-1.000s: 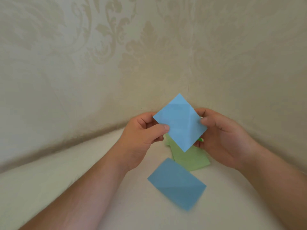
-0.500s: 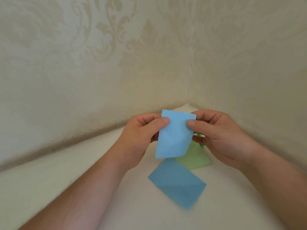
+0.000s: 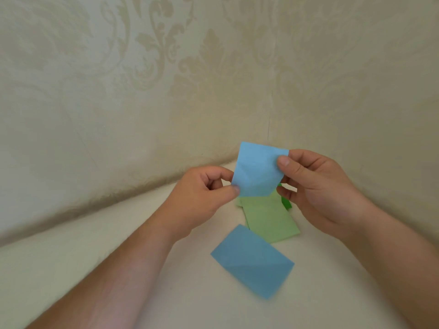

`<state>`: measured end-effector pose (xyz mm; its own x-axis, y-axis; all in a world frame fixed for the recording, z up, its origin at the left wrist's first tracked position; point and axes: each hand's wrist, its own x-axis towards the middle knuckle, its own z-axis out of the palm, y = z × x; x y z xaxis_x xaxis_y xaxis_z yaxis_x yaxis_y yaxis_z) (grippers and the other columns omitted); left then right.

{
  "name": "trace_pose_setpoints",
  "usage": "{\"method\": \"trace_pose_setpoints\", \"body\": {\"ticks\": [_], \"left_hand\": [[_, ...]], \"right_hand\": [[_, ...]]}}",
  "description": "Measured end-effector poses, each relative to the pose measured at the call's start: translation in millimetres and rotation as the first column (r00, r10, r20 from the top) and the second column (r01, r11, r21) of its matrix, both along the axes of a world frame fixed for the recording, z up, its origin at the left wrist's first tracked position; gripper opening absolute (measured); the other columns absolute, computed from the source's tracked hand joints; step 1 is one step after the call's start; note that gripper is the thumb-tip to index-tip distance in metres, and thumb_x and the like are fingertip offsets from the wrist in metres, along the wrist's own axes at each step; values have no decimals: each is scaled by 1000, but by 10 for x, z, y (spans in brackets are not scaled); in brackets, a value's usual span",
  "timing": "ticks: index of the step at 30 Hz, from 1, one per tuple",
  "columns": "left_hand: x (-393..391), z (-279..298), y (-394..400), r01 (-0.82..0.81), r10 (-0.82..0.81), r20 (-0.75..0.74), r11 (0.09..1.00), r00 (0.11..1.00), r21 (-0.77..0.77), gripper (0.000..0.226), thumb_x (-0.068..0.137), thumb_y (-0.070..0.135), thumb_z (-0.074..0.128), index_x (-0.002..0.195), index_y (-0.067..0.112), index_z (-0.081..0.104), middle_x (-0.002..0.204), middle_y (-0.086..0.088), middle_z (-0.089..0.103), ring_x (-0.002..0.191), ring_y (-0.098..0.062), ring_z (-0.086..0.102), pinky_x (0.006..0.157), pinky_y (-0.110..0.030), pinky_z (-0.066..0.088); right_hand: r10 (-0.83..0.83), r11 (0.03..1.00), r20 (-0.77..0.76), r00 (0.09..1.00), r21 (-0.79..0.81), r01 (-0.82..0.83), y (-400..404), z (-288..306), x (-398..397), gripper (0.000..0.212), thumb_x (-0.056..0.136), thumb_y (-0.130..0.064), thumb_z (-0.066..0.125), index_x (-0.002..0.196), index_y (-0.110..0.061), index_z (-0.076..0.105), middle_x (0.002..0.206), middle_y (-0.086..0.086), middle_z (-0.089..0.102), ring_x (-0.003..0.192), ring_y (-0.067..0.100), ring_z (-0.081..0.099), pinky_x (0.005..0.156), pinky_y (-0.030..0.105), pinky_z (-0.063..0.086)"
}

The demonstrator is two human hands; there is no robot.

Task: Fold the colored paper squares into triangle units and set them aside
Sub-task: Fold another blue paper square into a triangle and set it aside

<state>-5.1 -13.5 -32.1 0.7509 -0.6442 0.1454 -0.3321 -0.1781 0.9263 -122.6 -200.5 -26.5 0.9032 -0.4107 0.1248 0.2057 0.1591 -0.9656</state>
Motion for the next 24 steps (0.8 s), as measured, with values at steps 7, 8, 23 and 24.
{"method": "trace_pose_setpoints", "body": {"ticks": [7,8,23,24], "left_hand": [[-41,14,-24,61,-66,-97,997,993,-52,33,94,6,52,92,24,80,90,-2,78,78,-19,72,79,-36,49],[-32,18,-30,69,-80,-148,995,986,-79,34,92,9,48,95,21,80,95,-5,79,81,-21,73,78,-35,50],[15,48,-21,14,-110,-271,943,956,-331,57,98,-3,60,143,31,53,109,-14,78,98,-29,75,84,-40,61],[24,46,-20,14,-116,-278,939,954,-343,61,98,-2,61,147,33,48,110,-15,78,100,-30,75,88,-41,60]], "right_hand": [[48,999,5,999,-26,-48,7,-20,3,15,80,-34,71,89,-24,76,109,5,75,95,18,66,89,40,43],[55,997,14,998,-50,-54,10,-26,4,17,78,-35,71,90,-24,76,110,3,75,95,16,66,88,38,44],[30,703,9,999,-711,-15,-16,-157,-11,42,63,-44,86,102,-51,73,101,-5,52,90,7,50,79,10,38],[47,707,-21,999,-706,-48,-4,-160,-9,43,65,-40,87,103,-51,72,104,-8,55,92,8,53,78,11,39]]}}
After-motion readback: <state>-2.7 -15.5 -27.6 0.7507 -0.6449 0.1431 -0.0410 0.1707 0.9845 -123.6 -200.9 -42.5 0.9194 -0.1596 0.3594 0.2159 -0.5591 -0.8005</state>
